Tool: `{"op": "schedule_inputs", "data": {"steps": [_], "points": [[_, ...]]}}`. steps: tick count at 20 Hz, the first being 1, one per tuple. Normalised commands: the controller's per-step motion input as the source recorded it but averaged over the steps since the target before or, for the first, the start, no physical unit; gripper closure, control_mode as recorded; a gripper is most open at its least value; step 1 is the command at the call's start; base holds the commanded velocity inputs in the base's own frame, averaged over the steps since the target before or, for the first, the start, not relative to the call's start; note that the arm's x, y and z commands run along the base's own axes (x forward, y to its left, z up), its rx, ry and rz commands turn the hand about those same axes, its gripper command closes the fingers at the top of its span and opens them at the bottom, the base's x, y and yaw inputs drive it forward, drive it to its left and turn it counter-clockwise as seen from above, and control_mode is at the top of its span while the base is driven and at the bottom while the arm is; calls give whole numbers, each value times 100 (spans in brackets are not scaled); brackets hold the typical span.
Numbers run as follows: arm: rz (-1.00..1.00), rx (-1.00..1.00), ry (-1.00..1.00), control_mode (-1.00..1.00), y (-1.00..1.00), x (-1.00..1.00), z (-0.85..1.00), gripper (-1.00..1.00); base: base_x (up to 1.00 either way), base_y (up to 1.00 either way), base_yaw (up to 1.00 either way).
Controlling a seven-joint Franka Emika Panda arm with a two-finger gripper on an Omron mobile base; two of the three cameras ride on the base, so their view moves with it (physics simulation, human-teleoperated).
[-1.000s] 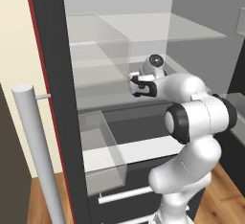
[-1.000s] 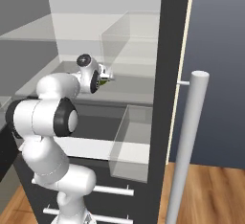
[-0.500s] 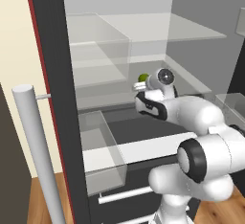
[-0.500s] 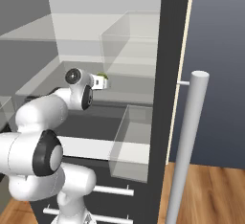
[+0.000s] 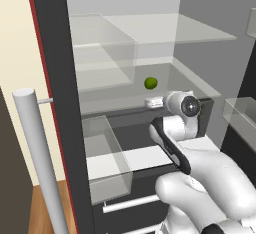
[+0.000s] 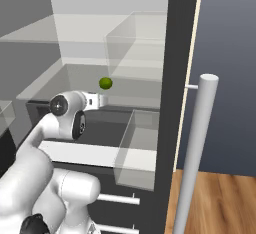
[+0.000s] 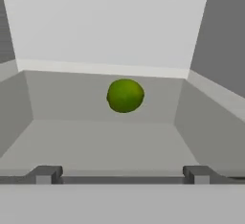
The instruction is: Place the liquor on the top shelf of the fridge to keep it out of children's reach, and place the onion and lime on lower shelves for easy access.
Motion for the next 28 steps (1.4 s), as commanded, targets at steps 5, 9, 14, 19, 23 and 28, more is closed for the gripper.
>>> {"op": "schedule_inputs", "data": {"steps": [5,9,14,19,23,28], "points": [[0,0,2,-100,-1,-99,81,-100,0,0,0],[0,1,12,-100,0,-98,86,-100,0,0,0],[0,1,21,-100,0,-99,66,-100,0,0,0],[0,0,24,-100,0,-95,22,-100,0,0,0],[0,-3,15,-100,0,-81,-10,-100,0,0,0],[0,-4,10,-100,0,-73,-4,-100,0,0,0]]}}
